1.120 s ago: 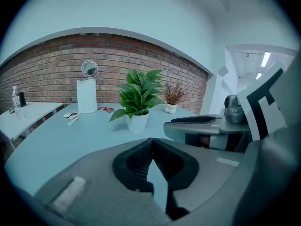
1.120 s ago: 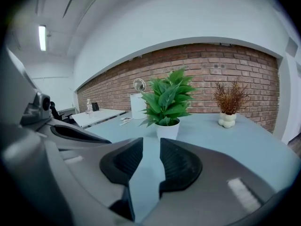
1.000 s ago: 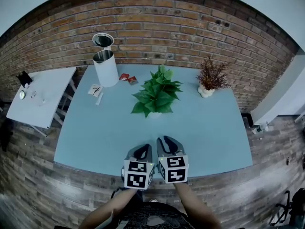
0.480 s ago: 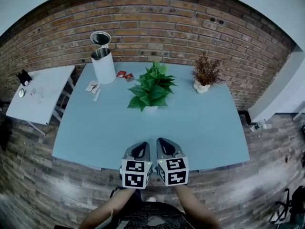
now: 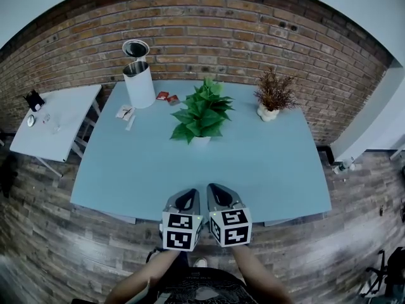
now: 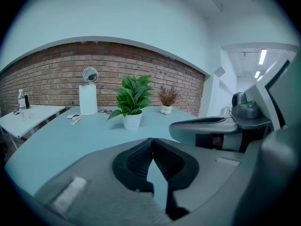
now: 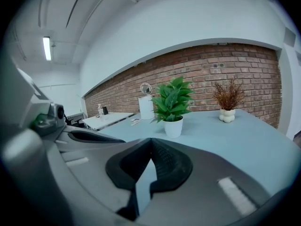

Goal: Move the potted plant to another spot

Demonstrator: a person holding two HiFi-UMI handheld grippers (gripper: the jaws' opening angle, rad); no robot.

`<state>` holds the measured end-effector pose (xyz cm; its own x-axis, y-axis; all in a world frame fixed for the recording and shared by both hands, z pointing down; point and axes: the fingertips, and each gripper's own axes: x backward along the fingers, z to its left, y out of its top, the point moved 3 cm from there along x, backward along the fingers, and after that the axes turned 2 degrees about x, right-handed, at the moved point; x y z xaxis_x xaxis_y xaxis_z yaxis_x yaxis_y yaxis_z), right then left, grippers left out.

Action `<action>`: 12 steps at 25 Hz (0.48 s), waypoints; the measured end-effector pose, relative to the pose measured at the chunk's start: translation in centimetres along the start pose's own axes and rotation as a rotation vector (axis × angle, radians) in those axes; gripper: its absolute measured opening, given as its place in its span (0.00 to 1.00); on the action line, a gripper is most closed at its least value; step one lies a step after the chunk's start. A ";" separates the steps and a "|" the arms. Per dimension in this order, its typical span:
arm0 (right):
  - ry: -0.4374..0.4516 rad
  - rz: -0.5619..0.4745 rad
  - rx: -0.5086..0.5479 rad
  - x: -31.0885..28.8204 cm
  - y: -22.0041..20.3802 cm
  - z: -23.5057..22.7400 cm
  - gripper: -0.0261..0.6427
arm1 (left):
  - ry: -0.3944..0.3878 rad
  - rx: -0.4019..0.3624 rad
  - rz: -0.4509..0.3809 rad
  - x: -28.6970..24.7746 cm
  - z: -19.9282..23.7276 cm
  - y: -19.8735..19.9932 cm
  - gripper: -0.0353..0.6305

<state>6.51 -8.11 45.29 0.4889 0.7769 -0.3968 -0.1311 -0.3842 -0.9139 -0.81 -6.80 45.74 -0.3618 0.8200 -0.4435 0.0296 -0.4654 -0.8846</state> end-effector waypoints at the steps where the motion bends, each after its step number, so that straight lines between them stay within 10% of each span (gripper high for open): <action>1: 0.002 0.001 -0.001 0.0 -0.1 0.1 0.05 | 0.001 0.001 0.001 0.1 0.0 -0.1 0.05; 12: 0.012 -0.003 -0.013 0.2 -0.2 0.7 0.05 | 0.003 -0.002 0.014 0.5 0.2 -0.9 0.05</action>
<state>6.03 -7.54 45.37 0.4995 0.7719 -0.3933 -0.1186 -0.3888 -0.9136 -1.25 -6.00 46.38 -0.3581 0.8146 -0.4563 0.0365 -0.4761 -0.8786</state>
